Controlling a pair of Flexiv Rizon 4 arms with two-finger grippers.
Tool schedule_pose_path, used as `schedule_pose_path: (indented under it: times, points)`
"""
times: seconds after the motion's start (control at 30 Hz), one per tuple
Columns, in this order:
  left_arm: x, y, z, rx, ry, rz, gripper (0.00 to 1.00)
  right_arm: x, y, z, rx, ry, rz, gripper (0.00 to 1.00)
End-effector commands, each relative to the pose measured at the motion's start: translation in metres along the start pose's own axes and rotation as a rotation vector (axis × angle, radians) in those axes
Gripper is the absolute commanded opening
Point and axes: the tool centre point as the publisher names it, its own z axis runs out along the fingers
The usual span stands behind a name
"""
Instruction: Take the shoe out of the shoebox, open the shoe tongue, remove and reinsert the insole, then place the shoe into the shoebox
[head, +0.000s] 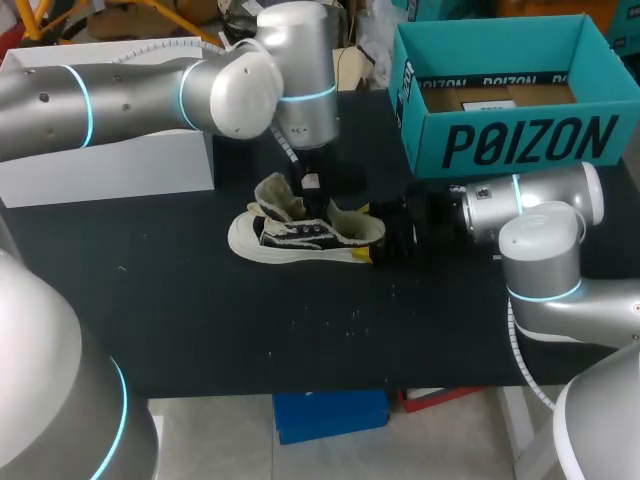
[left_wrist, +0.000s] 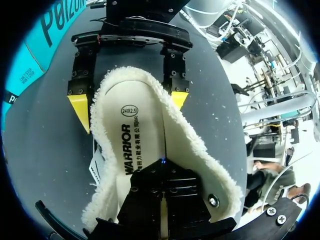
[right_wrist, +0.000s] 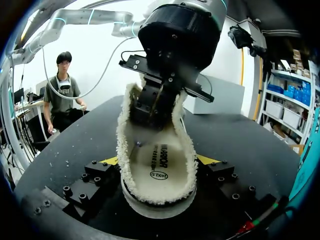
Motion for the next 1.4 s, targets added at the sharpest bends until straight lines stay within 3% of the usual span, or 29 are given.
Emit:
schedule_pose_path:
  times: [0.03,0.2,0.27,0.3,0.43,0.67,1.03,1.4]
  points:
    - [-0.001,-0.004,0.013,-0.005,-0.007,-0.001,0.0,-0.001,-0.001,0.001,0.0,0.0,0.001,0.0]
    - [-0.001,-0.004,0.015,0.005,-0.007,-0.009,0.0,-0.001,-0.001,0.001,0.0,0.0,0.001,0.0]
    - [-0.001,-0.003,0.012,0.018,-0.009,-0.009,0.36,-0.001,-0.001,0.001,0.0,0.0,0.001,0.0]
    - [0.0,-0.003,0.01,0.024,-0.019,-0.008,0.44,-0.001,-0.001,0.001,0.0,0.0,0.001,0.0]
    - [0.001,-0.002,0.002,0.03,-0.051,-0.002,0.53,-0.001,-0.001,0.001,0.0,0.0,0.001,0.0]
    - [-0.003,0.002,-0.001,-0.078,-0.193,-0.047,0.49,-0.001,-0.001,0.001,0.0,0.0,0.001,0.0]
    - [-0.011,0.018,0.0,-0.133,-0.449,-0.119,0.45,-0.001,-0.001,0.001,0.0,0.0,0.001,0.0]
    - [-0.018,0.027,0.017,-0.332,-0.676,-0.168,0.45,-0.001,-0.001,0.001,0.0,0.0,0.001,0.0]
